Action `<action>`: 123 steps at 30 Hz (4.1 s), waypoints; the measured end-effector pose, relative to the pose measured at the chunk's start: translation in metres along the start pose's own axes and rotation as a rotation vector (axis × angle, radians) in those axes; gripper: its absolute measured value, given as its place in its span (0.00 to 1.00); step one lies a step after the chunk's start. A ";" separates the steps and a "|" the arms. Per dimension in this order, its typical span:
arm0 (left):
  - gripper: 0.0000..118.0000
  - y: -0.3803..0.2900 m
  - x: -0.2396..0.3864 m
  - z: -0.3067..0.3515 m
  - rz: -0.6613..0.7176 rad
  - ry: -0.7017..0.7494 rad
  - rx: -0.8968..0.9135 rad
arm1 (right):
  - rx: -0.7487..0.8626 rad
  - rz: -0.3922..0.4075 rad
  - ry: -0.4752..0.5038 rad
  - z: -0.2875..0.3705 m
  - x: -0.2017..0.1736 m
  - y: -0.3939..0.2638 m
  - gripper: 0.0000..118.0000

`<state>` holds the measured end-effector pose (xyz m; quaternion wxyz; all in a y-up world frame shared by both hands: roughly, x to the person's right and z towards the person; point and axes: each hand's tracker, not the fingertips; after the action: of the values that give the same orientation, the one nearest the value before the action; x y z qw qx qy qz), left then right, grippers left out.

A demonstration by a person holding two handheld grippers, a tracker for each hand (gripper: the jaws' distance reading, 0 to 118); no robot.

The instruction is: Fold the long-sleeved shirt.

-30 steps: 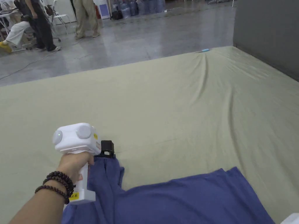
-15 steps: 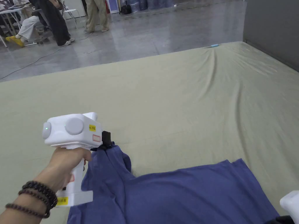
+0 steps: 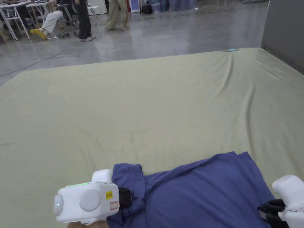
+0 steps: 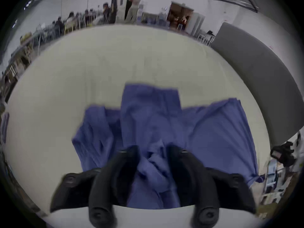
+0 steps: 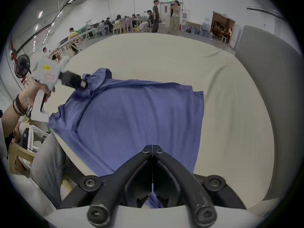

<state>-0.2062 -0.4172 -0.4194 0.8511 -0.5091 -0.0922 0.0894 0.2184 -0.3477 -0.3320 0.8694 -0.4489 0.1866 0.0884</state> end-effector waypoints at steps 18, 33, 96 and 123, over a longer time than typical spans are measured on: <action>0.00 -0.035 -0.014 0.138 -0.100 -0.024 0.252 | 0.043 -0.036 -0.007 0.028 -0.016 -0.009 0.00; 0.85 0.063 -0.058 -0.026 0.103 0.148 0.003 | -0.003 -0.061 -0.010 0.009 -0.006 -0.006 0.00; 0.01 -0.127 -0.010 0.125 -0.237 0.000 -0.045 | -0.116 -0.067 -0.072 0.016 0.013 -0.089 0.03; 0.00 -0.103 -0.067 0.169 0.065 -0.244 0.086 | 0.053 -0.068 -0.092 0.047 -0.007 -0.030 0.00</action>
<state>-0.3072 -0.3383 -0.2548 0.8513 -0.4601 -0.1746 0.1821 0.2328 -0.3271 -0.2819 0.8912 -0.4272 0.1333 0.0743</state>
